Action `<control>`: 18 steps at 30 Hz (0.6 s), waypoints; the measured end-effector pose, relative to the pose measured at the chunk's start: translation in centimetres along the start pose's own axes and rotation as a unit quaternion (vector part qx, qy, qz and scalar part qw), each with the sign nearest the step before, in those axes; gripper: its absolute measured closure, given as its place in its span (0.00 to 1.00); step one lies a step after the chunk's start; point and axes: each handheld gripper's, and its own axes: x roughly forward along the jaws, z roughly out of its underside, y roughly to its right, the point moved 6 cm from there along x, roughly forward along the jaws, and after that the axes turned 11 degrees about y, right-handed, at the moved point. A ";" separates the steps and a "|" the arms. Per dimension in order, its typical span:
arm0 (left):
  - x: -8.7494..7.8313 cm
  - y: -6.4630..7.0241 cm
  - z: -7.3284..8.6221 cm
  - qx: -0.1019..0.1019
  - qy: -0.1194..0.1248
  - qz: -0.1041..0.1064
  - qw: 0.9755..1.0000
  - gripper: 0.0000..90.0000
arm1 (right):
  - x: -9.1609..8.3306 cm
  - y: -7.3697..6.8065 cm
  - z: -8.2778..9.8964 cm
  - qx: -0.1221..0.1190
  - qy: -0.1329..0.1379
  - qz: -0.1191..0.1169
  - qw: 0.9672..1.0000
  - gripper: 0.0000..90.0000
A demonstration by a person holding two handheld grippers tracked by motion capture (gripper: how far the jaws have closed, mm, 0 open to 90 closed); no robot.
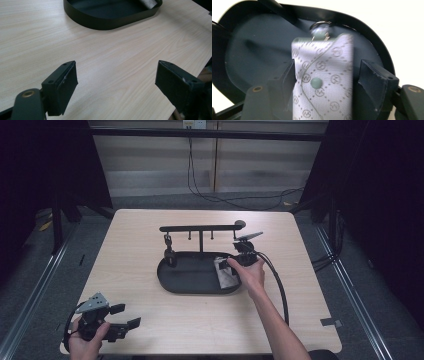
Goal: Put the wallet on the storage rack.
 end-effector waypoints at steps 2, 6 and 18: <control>0.1 -0.1 0.0 0.000 0.000 -0.002 1.000 0.20 | -0.3 0.0 -0.1 0.000 0.010 -0.006 1.000 0.32; 0.0 -0.1 0.0 -0.003 0.001 -0.001 1.000 0.20 | -1.0 0.6 0.1 0.000 0.019 -0.005 1.000 0.31; 0.0 -0.1 0.0 -0.003 0.005 0.000 1.000 0.20 | -4.4 0.4 0.1 -0.051 0.067 -0.033 0.996 0.23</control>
